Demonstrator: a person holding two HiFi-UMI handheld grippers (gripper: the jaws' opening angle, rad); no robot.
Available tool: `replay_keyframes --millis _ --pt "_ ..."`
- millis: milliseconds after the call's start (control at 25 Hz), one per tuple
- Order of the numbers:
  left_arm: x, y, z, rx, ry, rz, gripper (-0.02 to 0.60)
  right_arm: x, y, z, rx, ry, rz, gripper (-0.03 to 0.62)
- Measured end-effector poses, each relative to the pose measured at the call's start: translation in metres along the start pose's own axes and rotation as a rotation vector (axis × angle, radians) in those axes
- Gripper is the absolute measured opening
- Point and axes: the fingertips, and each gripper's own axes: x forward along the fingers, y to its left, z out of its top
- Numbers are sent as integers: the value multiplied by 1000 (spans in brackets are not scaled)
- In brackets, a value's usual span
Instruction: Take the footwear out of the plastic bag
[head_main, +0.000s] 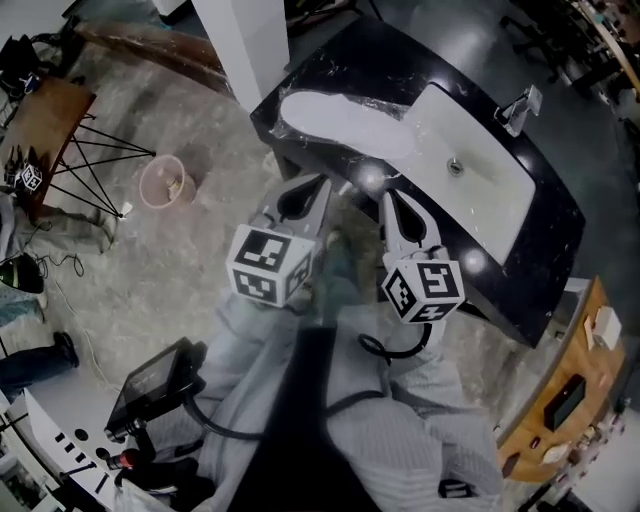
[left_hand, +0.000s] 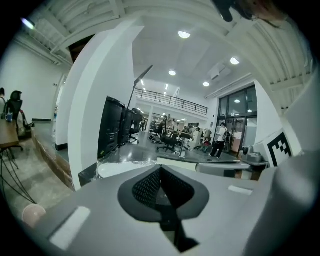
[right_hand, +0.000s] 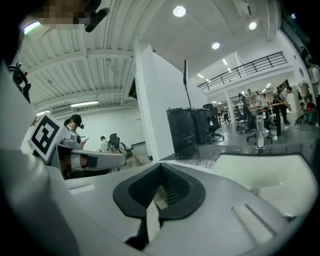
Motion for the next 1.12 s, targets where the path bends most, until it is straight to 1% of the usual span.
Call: replay_keyframes --millis 120,280,400,480,560,680,800,840,880,920,1000,1040,1120 --pt "45 22 11 -7 15 22 0 40 -21 5 27 26 45 12" --pt "100 41 15 -56 46 43 0 83 -50 9 28 93 106 12" --pt "126 52 16 -80 81 46 0 106 -65 14 55 122 165 12" --pt "137 59 16 -105 103 42 0 119 -76 13 86 154 188 12" --pt "145 69 17 -133 121 35 0 128 -88 11 134 192 202 12" --pt "149 89 22 -175 116 38 0 133 -106 9 219 242 236 14" --pt "146 113 26 -261 110 35 0 123 -128 6 330 288 266 15" --pt "145 122 28 -289 106 32 0 119 -138 6 361 304 274 25" --pt "144 132 29 -314 103 30 0 117 -148 4 389 321 280 58" --pt "143 141 29 -336 103 30 0 115 -159 2 415 338 282 72" --pt "136 158 26 -379 105 30 2 111 -178 -9 458 381 278 67" --pt "132 167 25 -404 106 25 11 110 -184 -16 479 408 283 68" --pt "125 180 22 -454 114 6 77 110 -188 -29 536 463 320 85"
